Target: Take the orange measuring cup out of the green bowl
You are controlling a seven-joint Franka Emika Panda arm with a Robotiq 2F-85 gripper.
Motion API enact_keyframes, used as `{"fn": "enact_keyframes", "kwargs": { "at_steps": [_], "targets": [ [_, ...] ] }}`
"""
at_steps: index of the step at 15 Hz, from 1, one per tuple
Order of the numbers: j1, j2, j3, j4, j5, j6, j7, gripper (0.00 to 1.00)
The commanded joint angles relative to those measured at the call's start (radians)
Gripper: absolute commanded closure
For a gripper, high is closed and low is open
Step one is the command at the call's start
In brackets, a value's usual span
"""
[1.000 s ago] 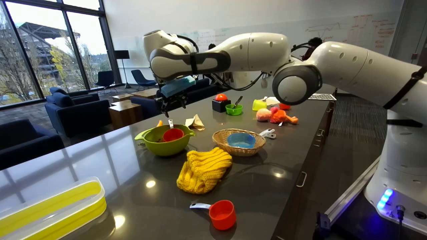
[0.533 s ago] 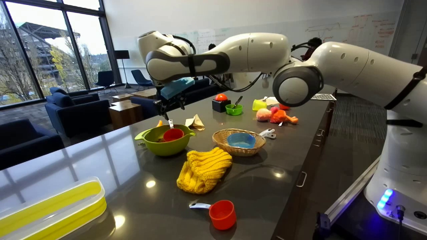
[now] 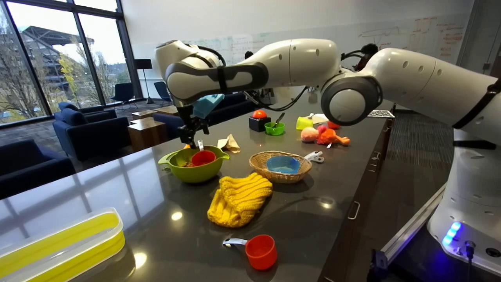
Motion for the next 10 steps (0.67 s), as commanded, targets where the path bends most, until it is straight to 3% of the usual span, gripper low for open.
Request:
{"fn": "enact_keyframes", "kwargs": {
  "at_steps": [1, 2, 3, 4, 5, 6, 7, 8, 10],
  "targets": [
    [-0.024, 0.038, 0.012, 0.078, 0.001, -0.078, -0.068, 0.00],
    [-0.021, -0.037, 0.004, -0.063, 0.008, -0.034, -0.066, 0.00],
    [-0.026, -0.034, 0.004, -0.062, 0.009, -0.042, -0.074, 0.00],
    [-0.038, 0.044, 0.018, 0.073, 0.004, -0.104, -0.099, 0.00],
    [-0.041, 0.047, 0.018, 0.074, 0.002, -0.119, -0.109, 0.00],
    [-0.037, -0.022, 0.010, -0.064, 0.009, -0.077, -0.105, 0.00],
    [-0.038, -0.017, 0.010, -0.064, 0.008, -0.084, -0.110, 0.00],
    [-0.044, 0.062, 0.020, 0.069, -0.001, -0.147, -0.128, 0.00],
    [-0.047, 0.074, 0.024, 0.076, 0.001, -0.174, -0.140, 0.00]
  ]
}}
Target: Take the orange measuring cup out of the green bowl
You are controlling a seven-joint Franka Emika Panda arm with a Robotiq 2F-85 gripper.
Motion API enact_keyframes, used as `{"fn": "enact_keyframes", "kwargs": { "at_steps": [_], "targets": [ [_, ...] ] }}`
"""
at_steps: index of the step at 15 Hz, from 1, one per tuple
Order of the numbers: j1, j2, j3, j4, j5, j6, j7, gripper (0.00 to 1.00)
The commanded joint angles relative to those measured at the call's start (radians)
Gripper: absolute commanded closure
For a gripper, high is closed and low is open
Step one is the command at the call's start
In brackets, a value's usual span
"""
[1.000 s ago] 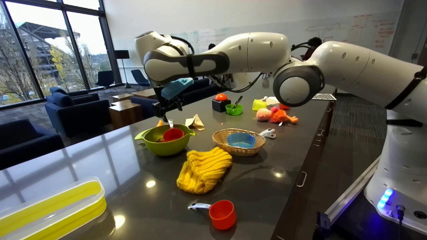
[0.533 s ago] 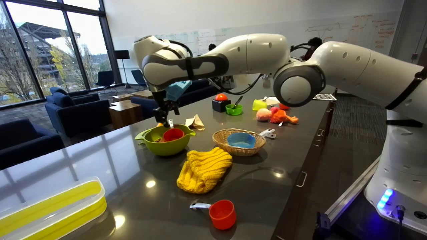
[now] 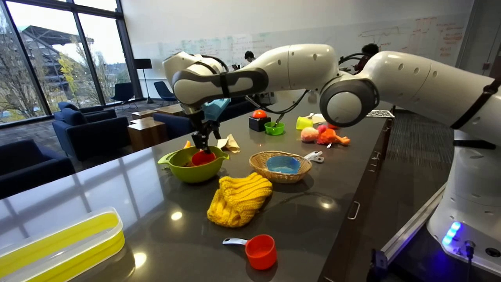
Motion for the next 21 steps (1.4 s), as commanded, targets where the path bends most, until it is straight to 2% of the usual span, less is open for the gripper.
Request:
{"fn": "enact_keyframes", "kwargs": {
  "at_steps": [1, 2, 3, 4, 5, 6, 7, 8, 9, 13, 15, 20, 21],
  "targets": [
    [-0.002, -0.022, 0.006, -0.053, 0.006, -0.012, -0.028, 0.00],
    [-0.002, -0.018, 0.006, -0.053, 0.007, -0.015, -0.028, 0.00],
    [-0.008, 0.058, 0.015, 0.080, -0.001, -0.078, -0.038, 0.00],
    [-0.008, 0.060, 0.013, 0.082, -0.003, -0.086, -0.036, 0.00],
    [0.001, -0.011, 0.002, -0.047, 0.003, -0.035, -0.020, 0.00],
    [0.003, -0.009, 0.000, -0.044, 0.001, -0.034, -0.015, 0.25],
    [0.006, -0.011, -0.005, -0.041, -0.005, -0.033, -0.006, 0.06],
    [0.008, 0.061, -0.005, 0.095, -0.020, -0.091, -0.003, 0.05],
    [0.021, -0.012, -0.018, -0.029, -0.020, -0.038, 0.017, 0.02],
    [0.076, -0.026, -0.059, -0.011, -0.064, -0.038, 0.071, 0.00],
    [0.105, -0.035, -0.062, -0.008, -0.082, -0.029, 0.049, 0.00],
    [0.121, -0.044, -0.017, -0.029, -0.054, 0.017, -0.122, 0.00],
    [0.112, 0.026, -0.008, 0.093, -0.058, -0.034, -0.159, 0.00]
  ]
}}
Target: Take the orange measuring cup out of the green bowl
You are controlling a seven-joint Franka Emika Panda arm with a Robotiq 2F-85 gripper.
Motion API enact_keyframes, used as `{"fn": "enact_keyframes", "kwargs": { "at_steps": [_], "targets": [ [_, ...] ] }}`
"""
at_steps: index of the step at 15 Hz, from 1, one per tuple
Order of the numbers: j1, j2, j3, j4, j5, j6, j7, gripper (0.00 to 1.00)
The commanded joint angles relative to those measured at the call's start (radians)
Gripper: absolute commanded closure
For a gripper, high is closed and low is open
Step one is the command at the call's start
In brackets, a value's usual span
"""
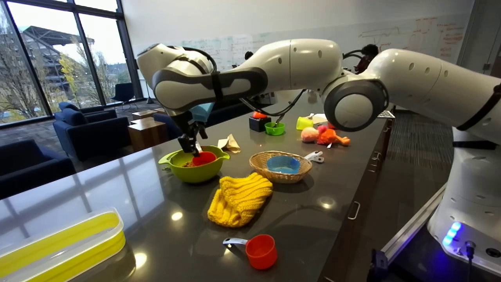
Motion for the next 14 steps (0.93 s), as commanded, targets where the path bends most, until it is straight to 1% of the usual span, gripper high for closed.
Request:
{"fn": "enact_keyframes", "kwargs": {
  "at_steps": [1, 2, 3, 4, 5, 6, 7, 8, 9, 11, 12, 13, 14],
  "targets": [
    [-0.014, -0.024, 0.021, -0.046, 0.011, 0.021, -0.108, 0.00],
    [-0.020, -0.022, 0.025, -0.047, 0.015, 0.024, -0.127, 0.00],
    [-0.033, 0.049, 0.035, 0.076, 0.014, -0.028, -0.155, 0.00],
    [-0.041, 0.051, 0.039, 0.076, 0.016, -0.035, -0.171, 0.00],
    [-0.042, -0.015, 0.037, -0.049, 0.022, 0.017, -0.172, 0.00],
    [-0.049, -0.013, 0.040, -0.050, 0.025, 0.018, -0.184, 0.00],
    [-0.062, 0.057, 0.053, 0.073, 0.027, -0.037, -0.208, 0.00],
    [-0.069, 0.057, 0.059, 0.074, 0.029, -0.042, -0.222, 0.00],
    [-0.071, -0.011, 0.061, -0.050, 0.039, 0.008, -0.222, 0.00],
    [-0.083, -0.009, 0.073, -0.054, 0.051, 0.008, -0.241, 0.00],
    [-0.092, 0.060, 0.086, 0.070, 0.055, -0.050, -0.265, 0.00],
    [-0.093, -0.009, 0.086, -0.055, 0.066, -0.003, -0.260, 0.00],
    [-0.100, 0.063, 0.097, 0.071, 0.067, -0.060, -0.275, 0.00]
  ]
}}
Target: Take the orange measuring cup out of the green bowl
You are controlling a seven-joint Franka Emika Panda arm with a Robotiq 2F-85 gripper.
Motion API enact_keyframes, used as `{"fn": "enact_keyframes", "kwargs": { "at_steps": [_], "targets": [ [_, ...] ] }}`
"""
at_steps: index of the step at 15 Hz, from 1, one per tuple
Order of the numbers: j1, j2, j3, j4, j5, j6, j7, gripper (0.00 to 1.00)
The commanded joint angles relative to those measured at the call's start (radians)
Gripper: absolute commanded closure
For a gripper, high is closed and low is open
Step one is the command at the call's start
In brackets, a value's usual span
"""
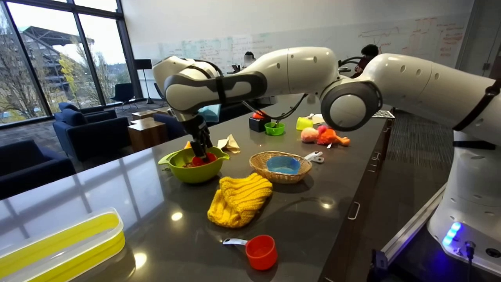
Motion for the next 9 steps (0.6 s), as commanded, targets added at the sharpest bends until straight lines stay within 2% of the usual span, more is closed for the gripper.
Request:
{"fn": "enact_keyframes", "kwargs": {
  "at_steps": [1, 2, 3, 4, 5, 6, 7, 8, 9],
  "targets": [
    [-0.020, -0.038, 0.026, -0.055, 0.033, -0.003, -0.034, 0.00],
    [-0.024, 0.033, 0.035, 0.072, 0.032, -0.063, -0.046, 0.00],
    [-0.028, -0.035, 0.034, -0.057, 0.041, -0.015, -0.034, 0.00],
    [-0.033, 0.037, 0.042, 0.071, 0.042, -0.075, -0.046, 0.00],
    [-0.036, -0.031, 0.041, -0.057, 0.051, -0.026, -0.035, 0.00],
    [-0.039, 0.039, 0.050, 0.070, 0.050, -0.086, -0.045, 0.00],
    [-0.042, 0.043, 0.051, 0.071, 0.052, -0.092, -0.047, 0.00],
    [-0.043, -0.025, 0.051, -0.054, 0.059, -0.043, -0.035, 0.00],
    [-0.044, -0.022, 0.052, -0.054, 0.061, -0.042, -0.032, 0.00]
  ]
}}
